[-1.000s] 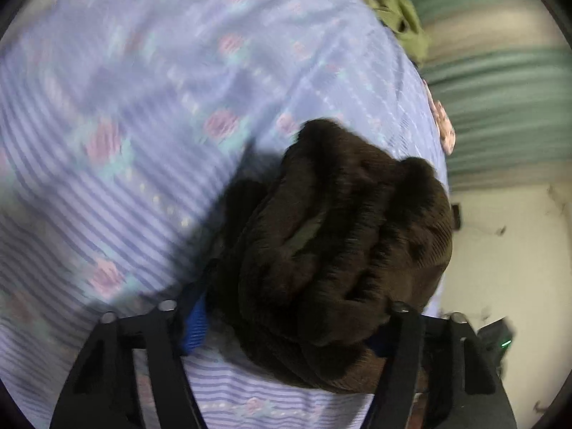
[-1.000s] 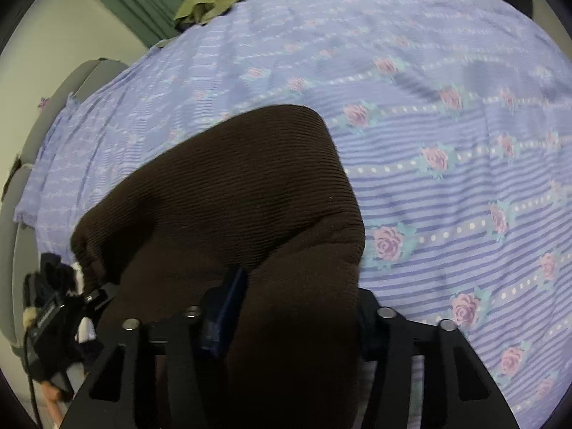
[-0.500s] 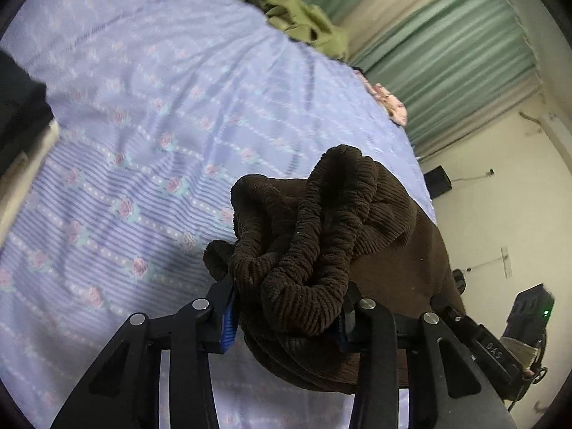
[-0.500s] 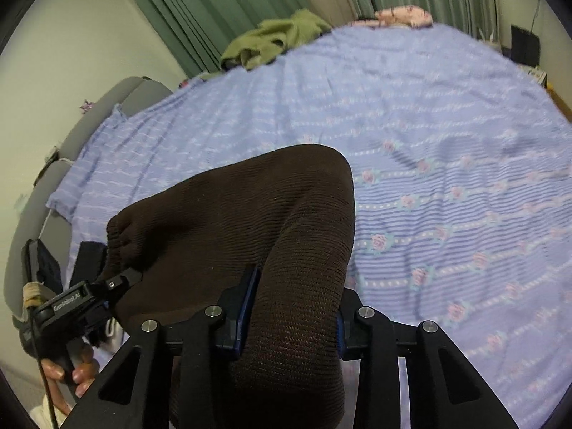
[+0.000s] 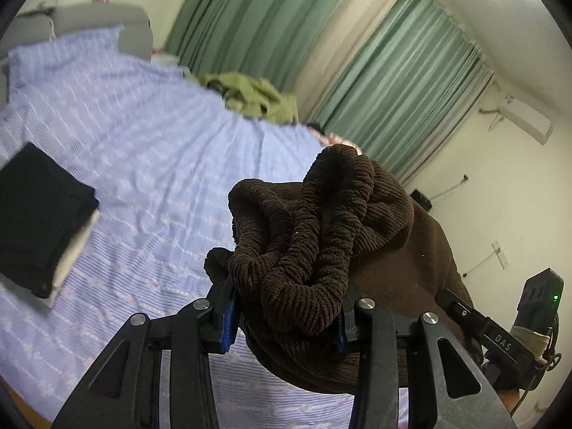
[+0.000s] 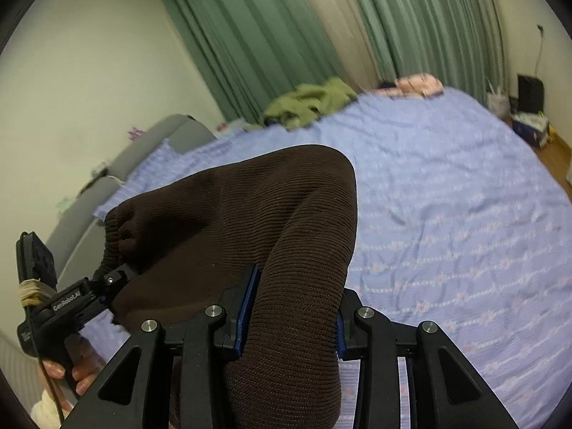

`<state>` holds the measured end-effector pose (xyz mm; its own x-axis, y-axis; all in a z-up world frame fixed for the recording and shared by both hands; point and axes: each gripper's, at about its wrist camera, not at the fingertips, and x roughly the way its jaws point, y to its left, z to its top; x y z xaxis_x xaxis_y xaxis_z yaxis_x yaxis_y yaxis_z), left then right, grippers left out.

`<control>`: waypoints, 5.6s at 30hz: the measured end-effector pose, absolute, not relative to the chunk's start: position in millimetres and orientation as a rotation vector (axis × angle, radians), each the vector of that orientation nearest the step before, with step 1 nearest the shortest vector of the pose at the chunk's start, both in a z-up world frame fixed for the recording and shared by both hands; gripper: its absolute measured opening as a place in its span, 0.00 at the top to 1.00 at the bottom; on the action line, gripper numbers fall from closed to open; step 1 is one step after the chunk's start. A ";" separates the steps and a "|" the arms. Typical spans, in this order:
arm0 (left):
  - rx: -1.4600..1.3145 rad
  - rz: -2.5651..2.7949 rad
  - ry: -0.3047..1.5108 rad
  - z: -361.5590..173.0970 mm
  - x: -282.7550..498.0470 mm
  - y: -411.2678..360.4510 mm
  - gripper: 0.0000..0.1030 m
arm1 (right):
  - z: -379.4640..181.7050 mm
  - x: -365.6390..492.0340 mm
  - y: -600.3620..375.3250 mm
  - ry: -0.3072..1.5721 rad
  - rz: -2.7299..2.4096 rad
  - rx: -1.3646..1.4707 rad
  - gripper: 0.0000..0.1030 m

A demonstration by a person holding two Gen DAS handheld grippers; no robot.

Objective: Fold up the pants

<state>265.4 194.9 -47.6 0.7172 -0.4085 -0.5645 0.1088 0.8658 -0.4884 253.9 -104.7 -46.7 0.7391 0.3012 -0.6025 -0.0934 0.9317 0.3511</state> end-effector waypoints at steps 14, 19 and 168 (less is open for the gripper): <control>-0.438 -0.224 0.521 38.6 176.7 247.7 0.62 | 41.9 191.6 -69.1 0.542 0.373 0.262 0.65; -0.453 -0.221 0.487 44.4 171.6 297.4 0.62 | 54.2 189.1 -26.5 0.504 0.398 0.226 0.65; 0.064 -0.195 0.575 37.4 38.5 265.0 0.00 | 38.3 30.0 2.0 0.609 0.090 0.044 0.11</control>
<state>38.5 265.0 37.4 0.8212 -0.1657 -0.5460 0.2013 0.9795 0.0056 30.0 2.0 38.3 0.8162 0.0974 -0.5694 -0.0712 0.9951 0.0680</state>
